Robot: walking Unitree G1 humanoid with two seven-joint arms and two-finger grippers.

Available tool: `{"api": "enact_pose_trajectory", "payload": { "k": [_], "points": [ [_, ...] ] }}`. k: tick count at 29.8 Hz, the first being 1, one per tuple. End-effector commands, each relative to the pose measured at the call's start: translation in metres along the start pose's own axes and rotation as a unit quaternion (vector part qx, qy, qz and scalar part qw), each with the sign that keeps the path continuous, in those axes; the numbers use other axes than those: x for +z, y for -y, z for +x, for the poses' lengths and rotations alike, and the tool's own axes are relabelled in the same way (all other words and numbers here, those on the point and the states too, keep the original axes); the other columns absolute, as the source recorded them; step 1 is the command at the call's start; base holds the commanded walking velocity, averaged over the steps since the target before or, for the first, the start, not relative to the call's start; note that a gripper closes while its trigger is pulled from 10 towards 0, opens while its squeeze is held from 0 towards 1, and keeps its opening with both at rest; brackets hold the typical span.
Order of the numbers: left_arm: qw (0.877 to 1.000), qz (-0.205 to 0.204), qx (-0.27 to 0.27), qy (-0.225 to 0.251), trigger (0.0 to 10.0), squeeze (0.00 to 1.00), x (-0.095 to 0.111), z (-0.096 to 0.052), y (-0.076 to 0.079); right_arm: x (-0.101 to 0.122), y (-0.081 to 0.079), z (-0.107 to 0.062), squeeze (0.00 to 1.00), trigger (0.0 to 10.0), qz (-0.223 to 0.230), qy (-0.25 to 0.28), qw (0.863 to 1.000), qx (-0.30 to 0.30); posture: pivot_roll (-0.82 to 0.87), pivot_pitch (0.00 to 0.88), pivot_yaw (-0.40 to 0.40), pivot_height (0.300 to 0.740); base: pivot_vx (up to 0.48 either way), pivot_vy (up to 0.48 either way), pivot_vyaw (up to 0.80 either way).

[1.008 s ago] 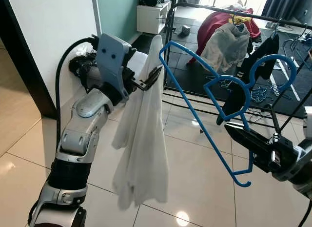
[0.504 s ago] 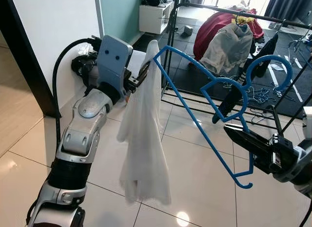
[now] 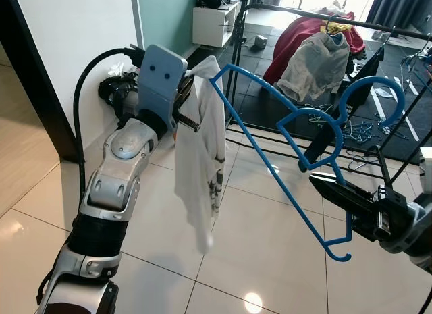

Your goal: Hang hanger

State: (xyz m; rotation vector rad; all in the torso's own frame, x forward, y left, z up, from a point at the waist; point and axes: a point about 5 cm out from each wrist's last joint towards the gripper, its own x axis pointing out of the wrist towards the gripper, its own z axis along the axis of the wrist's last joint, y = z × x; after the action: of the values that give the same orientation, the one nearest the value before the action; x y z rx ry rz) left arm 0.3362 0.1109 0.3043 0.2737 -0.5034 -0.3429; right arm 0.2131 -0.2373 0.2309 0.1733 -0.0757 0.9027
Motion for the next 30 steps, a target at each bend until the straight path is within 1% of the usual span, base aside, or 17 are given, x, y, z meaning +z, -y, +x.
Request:
{"api": "enact_pose_trajectory", "payload": {
  "k": [1,3,4,5,6,7,8,9,10,14,16,17,19,26,27,28,30],
  "points": [
    [1.000,0.013,0.006,0.004,2.7,0.00,0.007,0.004,-0.004,0.000,0.001,-0.002,0.00,10.0,-0.023,-0.015,1.000,-0.009,-0.07,0.100,-0.028,0.740,0.000,0.000,0.00],
    [1.000,0.013,0.006,0.004,2.7,0.00,0.007,0.004,-0.004,0.000,0.001,-0.002,0.00,10.0,-0.023,-0.015,1.000,-0.009,-0.07,0.100,-0.028,0.740,0.000,0.000,0.00],
    [1.000,0.011,0.002,0.006,4.0,0.00,0.008,0.005,-0.004,-0.002,0.002,-0.003,0.00,10.0,-0.028,-0.025,0.999,-0.015,-0.07,0.100,-0.028,0.740,0.000,0.000,0.00],
    [1.000,0.011,0.002,0.006,4.0,0.00,0.008,0.005,-0.004,-0.002,0.002,-0.003,0.00,10.0,-0.028,-0.025,0.999,-0.015,-0.07,0.100,-0.028,0.740,0.000,0.000,0.00],
    [1.000,-0.011,-0.007,0.005,6.5,0.00,0.010,0.006,-0.002,-0.005,0.006,-0.003,0.00,10.0,-0.041,-0.044,0.998,-0.030,-0.06,0.100,-0.026,0.740,0.000,0.000,0.00],
    [1.000,-0.011,-0.007,0.005,6.5,0.00,0.010,0.006,-0.002,-0.005,0.006,-0.003,0.00,10.0,-0.041,-0.044,0.998,-0.030,-0.06,0.100,-0.026,0.740,0.000,0.000,0.00],
    [0.999,-0.029,-0.023,0.004,7.6,0.00,0.012,0.007,0.001,-0.008,0.009,-0.004,0.00,10.0,-0.055,-0.062,0.996,-0.045,-0.07,0.101,-0.025,0.740,0.000,0.000,0.00],
    [0.999,-0.029,-0.023,0.004,7.6,0.00,0.012,0.007,0.001,-0.008,0.009,-0.004,0.00,10.0,-0.055,-0.062,0.996,-0.045,-0.07,0.101,-0.025,0.740,0.000,0.000,0.00],
    [0.998,-0.053,-0.036,0.001,10.0,0.00,0.014,0.009,0.005,-0.011,0.013,-0.005,0.00,10.0,-0.067,-0.078,0.993,-0.059,-0.06,0.101,-0.026,0.740,0.000,0.000,0.00],
    [0.996,-0.070,-0.054,-0.002,10.0,0.00,0.017,0.010,0.010,-0.015,0.016,-0.005,0.00,10.0,-0.079,-0.095,0.990,-0.072,-0.06,0.101,-0.026,0.740,0.000,0.000,0.00],
    [0.993,-0.097,-0.066,-0.008,10.0,0.00,0.018,0.011,0.015,-0.020,0.016,-0.004,0.00,10.0,-0.085,-0.115,0.987,-0.072,-0.06,0.102,-0.024,0.740,0.000,0.000,0.00],
    [0.993,-0.097,-0.066,-0.008,10.0,0.00,0.018,0.011,0.015,-0.020,0.016,-0.004,0.00,10.0,-0.085,-0.115,0.987,-0.072,-0.06,0.102,-0.024,0.740,0.000,0.000,0.00],
    [0.986,-0.145,-0.086,-0.014,10.0,0.00,0.019,0.012,0.021,-0.021,0.015,-0.002,0.00,10.0,-0.087,-0.117,0.987,-0.069,-0.06,0.102,-0.024,0.740,0.000,0.000,0.00],
    [0.975,-0.192,-0.109,-0.012,10.0,0.00,0.027,0.014,0.027,-0.020,0.016,-0.001,0.00,10.0,-0.094,-0.114,0.987,-0.070,-0.06,0.103,-0.025,0.740,0.000,0.000,0.00],
    [0.968,-0.212,-0.131,-0.005,10.0,0.00,0.032,0.013,0.033,-0.020,0.017,0.000,0.00,10.0,-0.098,-0.112,0.986,-0.071,-0.06,0.103,-0.025,0.740,0.000,0.000,0.00],
    [0.968,-0.212,-0.131,-0.005,10.0,0.00,0.032,0.013,0.033,-0.020,0.017,0.000,0.00,10.0,-0.098,-0.112,0.986,-0.071,-0.06,0.103,-0.025,0.740,0.000,0.000,0.00],
    [0.956,-0.235,-0.174,0.001,10.0,0.00,0.038,0.012,0.042,-0.019,0.019,0.002,0.00,10.0,-0.105,-0.107,0.986,-0.074,-0.06,0.100,-0.025,0.740,0.000,0.000,0.00]
  ]
}}
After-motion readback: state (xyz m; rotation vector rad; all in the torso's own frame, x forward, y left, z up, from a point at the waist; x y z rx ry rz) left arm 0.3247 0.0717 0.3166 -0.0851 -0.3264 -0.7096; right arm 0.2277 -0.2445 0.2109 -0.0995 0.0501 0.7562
